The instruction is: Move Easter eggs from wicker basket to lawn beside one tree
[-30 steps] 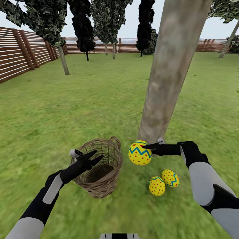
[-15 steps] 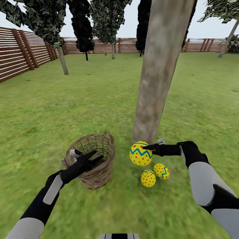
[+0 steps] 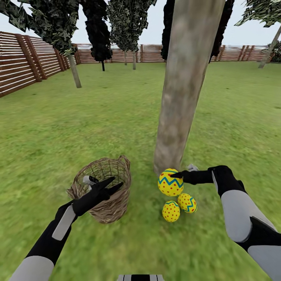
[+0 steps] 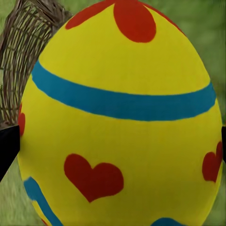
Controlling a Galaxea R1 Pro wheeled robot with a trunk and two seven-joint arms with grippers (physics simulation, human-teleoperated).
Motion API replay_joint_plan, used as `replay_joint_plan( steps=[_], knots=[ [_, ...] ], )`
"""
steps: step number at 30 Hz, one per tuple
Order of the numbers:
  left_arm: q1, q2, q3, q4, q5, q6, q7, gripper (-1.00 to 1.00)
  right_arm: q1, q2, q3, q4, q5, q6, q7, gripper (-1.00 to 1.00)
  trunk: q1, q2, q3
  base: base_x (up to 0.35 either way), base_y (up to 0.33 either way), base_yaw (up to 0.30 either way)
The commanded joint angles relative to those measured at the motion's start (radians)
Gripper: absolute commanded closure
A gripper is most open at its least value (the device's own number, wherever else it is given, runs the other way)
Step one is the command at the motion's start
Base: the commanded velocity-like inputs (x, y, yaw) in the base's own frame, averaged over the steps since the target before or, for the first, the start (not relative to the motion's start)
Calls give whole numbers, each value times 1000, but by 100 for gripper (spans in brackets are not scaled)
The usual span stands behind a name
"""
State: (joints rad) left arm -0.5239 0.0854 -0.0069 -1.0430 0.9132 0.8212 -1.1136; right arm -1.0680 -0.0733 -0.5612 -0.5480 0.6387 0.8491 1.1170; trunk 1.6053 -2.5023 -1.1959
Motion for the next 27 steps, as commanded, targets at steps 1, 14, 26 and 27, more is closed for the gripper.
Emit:
replay_joint_plan(
  steps=[1, 14, 26, 27],
  knots=[
    [-1, 0, -1, 0, 4, 7, 0, -100, -1, 0, -6, -1, 10, 5, 8, 100, 0, 0, -1, 0, -88, 260],
    [-1, -1, -1, 1, 6, 7, 0, -100, -1, 3, 19, 0, 21, 5, -304, 100, 0, 0, -1, 66, -138, 245],
    [-1, -1, -1, 1, 4, 7, 0, -100, 0, 2, 131, 11, 38, 7, -392, 100, 0, 0, -1, 0, -187, 7],
    [-1, -1, -1, 1, 4, 7, 0, -100, 0, 3, 132, 13, 40, 7, -415, 100, 0, 0, -1, 0, -280, 0]
  ],
)
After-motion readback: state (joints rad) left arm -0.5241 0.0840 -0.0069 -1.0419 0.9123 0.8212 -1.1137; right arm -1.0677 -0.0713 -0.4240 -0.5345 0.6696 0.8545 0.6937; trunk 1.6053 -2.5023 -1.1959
